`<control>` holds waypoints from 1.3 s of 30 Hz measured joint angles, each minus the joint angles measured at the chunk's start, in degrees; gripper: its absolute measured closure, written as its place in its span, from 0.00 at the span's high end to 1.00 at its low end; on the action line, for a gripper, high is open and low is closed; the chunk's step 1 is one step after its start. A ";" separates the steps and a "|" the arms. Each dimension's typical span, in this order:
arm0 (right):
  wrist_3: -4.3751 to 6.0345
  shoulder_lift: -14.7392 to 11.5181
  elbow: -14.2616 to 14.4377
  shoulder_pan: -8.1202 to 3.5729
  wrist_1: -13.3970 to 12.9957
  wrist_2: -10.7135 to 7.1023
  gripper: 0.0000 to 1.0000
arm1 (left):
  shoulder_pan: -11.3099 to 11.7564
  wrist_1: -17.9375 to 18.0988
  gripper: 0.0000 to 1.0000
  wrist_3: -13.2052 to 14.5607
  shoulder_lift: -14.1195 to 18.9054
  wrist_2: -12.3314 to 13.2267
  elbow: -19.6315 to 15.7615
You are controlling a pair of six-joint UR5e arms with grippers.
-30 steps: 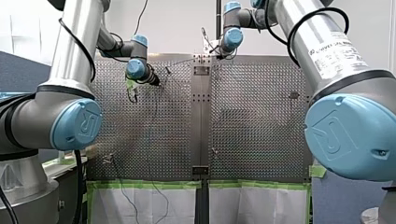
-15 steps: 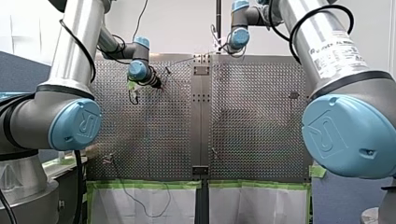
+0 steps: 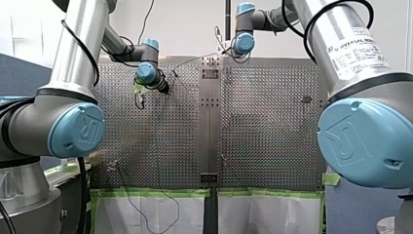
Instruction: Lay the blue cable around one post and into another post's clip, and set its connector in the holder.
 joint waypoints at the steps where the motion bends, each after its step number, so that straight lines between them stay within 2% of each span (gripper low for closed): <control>1: 0.39 0.02 0.41 -0.08 -0.43 0.29 0.00 | -0.05 0.00 1.00 0.01 0.00 -0.01 0.00; 5: 2.41 0.10 2.51 -0.71 -2.52 2.10 0.00 | -0.17 -0.01 1.00 0.02 0.00 -0.03 0.00; 8: 3.31 0.15 4.05 -1.24 -4.07 3.22 0.00 | -0.24 -0.01 1.00 0.02 0.00 -0.02 0.00; 12: 3.70 0.18 6.09 -2.08 -6.12 4.12 0.00 | -0.31 -0.01 1.00 0.03 0.00 -0.02 0.00; 18: 4.42 0.68 9.60 -3.35 -9.62 4.13 0.00 | -0.39 -0.01 1.00 0.03 0.00 -0.03 0.00; 24: 4.68 3.36 12.97 -4.09 -12.98 4.30 0.00 | -0.48 -0.01 1.00 0.03 0.00 -0.03 0.00; 30: 4.77 6.46 16.12 -4.52 -16.13 5.57 0.00 | -0.57 -0.01 1.00 0.03 0.00 -0.03 0.00; 35: 6.12 9.01 18.67 -5.61 -18.68 5.82 0.00 | -0.59 -0.01 1.00 0.03 0.00 -0.03 0.00; 39: 6.35 10.99 20.64 -6.44 -20.66 5.98 0.00 | -0.60 -0.01 1.00 0.03 0.00 -0.03 0.00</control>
